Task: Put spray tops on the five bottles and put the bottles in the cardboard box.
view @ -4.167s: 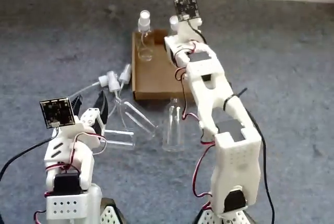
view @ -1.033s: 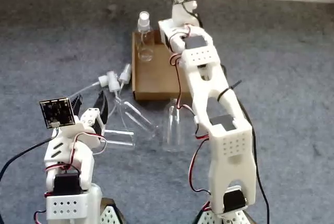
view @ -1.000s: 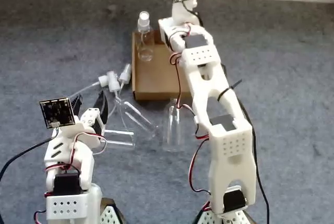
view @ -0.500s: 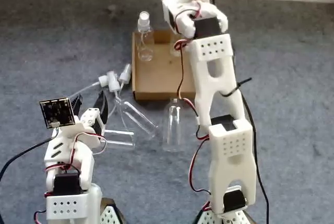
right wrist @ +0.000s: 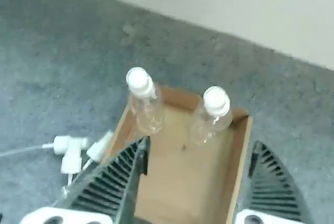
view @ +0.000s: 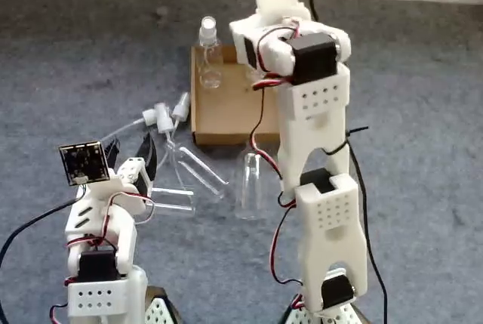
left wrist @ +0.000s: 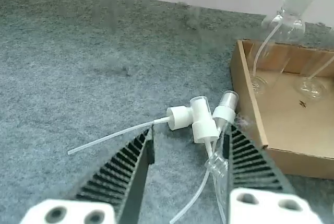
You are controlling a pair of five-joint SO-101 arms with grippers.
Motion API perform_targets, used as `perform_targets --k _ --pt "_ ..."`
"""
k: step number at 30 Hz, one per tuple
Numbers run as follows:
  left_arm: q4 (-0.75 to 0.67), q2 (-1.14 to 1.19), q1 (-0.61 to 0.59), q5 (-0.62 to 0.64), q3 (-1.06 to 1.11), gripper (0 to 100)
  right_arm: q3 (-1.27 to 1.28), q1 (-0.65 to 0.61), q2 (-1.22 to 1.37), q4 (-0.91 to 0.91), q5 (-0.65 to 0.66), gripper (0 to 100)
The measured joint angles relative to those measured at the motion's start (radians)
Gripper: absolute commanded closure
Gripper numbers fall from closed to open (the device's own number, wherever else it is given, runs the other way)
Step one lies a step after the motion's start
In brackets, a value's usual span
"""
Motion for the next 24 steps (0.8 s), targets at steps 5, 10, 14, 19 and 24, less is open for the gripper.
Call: perform_targets --k 5,10,14,19,24 --pt "0.0 0.0 0.0 0.0 0.0 82 0.292 -0.035 -0.204 0.0 0.003 76.3" --pt "0.0 0.0 0.0 0.0 0.0 82 0.766 -0.06 -0.554 -0.002 0.086 76.3" --pt "0.0 0.0 0.0 0.0 0.0 82 1.229 -0.129 -0.743 -0.086 0.02 76.3" --pt "0.0 0.0 0.0 0.0 0.0 82 1.711 -0.137 -0.85 -0.318 -0.049 76.3" --pt "0.0 0.0 0.0 0.0 0.0 82 2.039 -0.167 -0.859 -0.52 -0.132 76.2"
